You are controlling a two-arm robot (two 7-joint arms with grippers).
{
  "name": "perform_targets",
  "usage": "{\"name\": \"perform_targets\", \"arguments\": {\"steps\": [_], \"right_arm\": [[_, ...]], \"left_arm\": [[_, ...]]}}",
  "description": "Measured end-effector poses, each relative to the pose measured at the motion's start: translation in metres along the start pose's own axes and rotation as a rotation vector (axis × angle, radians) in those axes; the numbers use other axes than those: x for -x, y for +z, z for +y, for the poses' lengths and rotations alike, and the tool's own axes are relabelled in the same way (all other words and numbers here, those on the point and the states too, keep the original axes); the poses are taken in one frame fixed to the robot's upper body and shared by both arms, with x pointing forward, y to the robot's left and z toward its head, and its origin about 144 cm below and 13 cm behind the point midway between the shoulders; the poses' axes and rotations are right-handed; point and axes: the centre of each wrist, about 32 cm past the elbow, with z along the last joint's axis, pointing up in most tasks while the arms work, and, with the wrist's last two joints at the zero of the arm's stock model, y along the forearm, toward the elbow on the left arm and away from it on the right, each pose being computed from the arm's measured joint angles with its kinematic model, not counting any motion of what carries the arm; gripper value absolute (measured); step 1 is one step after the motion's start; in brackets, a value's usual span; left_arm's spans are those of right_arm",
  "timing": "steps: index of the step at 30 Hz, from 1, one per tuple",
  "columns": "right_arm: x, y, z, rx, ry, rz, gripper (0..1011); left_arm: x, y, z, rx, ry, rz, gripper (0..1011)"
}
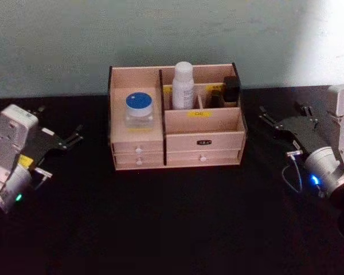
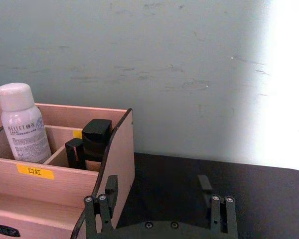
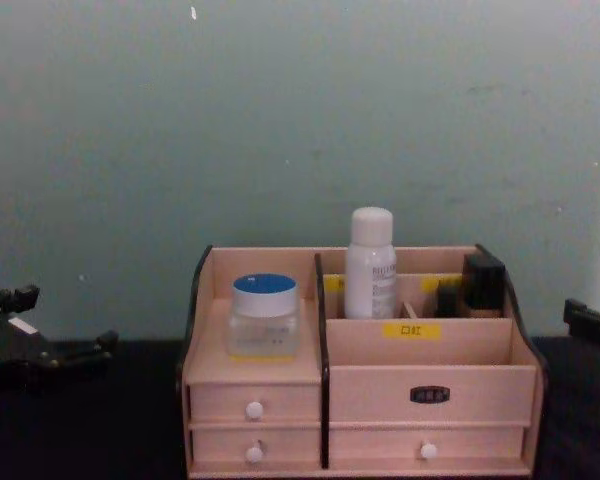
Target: Pick up the facial cleanser and watermelon frost from the table and place them into the tiered storage box.
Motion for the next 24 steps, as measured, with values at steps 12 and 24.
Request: {"name": "perform_targets", "arguments": {"steps": [12,24], "right_arm": [[0.0,0.0,0.0,0.0,0.0,0.0,1003],[0.0,0.0,0.0,0.0,0.0,0.0,1002]], "left_arm": [[0.0,0.0,0.0,0.0,0.0,0.0,1001],[0.0,0.0,0.0,0.0,0.0,0.0,1001]]}}
